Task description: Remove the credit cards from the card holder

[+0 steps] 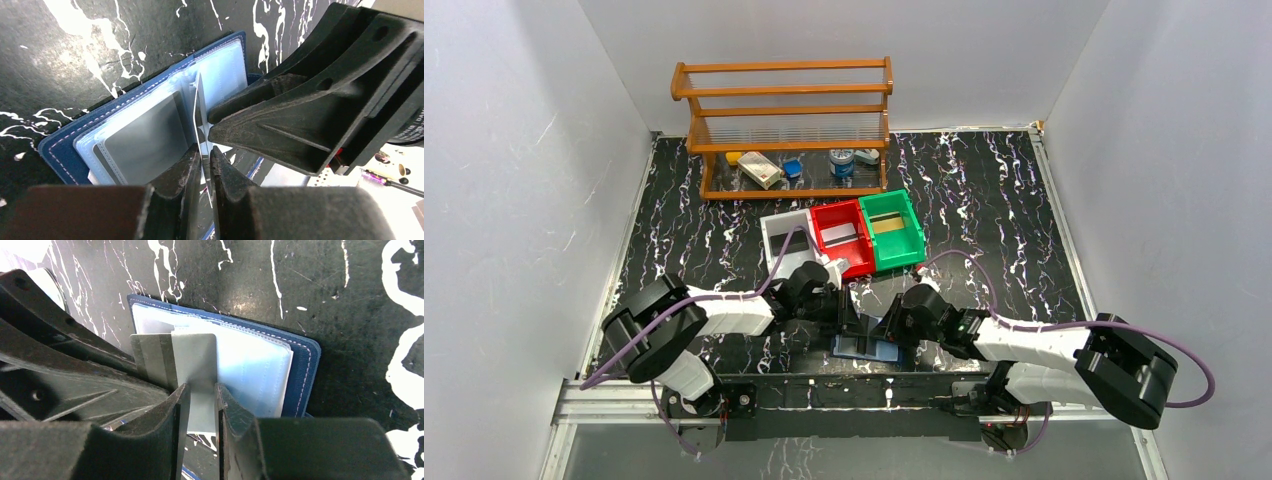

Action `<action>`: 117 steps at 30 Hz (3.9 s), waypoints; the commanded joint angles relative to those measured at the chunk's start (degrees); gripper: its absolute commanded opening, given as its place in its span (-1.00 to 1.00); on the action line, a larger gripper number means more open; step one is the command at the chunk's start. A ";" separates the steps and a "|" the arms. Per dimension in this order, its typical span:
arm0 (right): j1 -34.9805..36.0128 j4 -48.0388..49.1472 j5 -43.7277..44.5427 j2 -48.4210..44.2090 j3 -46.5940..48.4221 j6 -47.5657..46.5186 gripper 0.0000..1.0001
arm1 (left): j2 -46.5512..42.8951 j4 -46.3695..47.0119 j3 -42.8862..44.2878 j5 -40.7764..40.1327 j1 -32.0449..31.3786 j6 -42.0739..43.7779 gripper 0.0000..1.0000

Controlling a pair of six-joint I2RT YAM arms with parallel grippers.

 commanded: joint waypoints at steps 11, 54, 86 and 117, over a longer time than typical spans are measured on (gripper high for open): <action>0.23 -2.34 1.71 -0.99 -2.99 1.01 -0.33 | 0.17 -0.51 1.73 2.79 -0.27 0.91 -0.87; 0.22 -11.99 0.50 4.74 11.09 -7.07 -0.17 | -26.83 -35.25 13.24 -35.87 -0.28 34.96 -1.00; 0.40 -8.72 0.02 -0.76 10.95 -9.14 -0.15 | -23.31 -34.53 13.47 -46.25 -0.26 69.40 -1.00; 0.31 -6.78 -0.35 -1.73 9.01 -9.40 -0.11 | -2.24 -21.77 18.16 -37.51 18.27 100.85 -1.00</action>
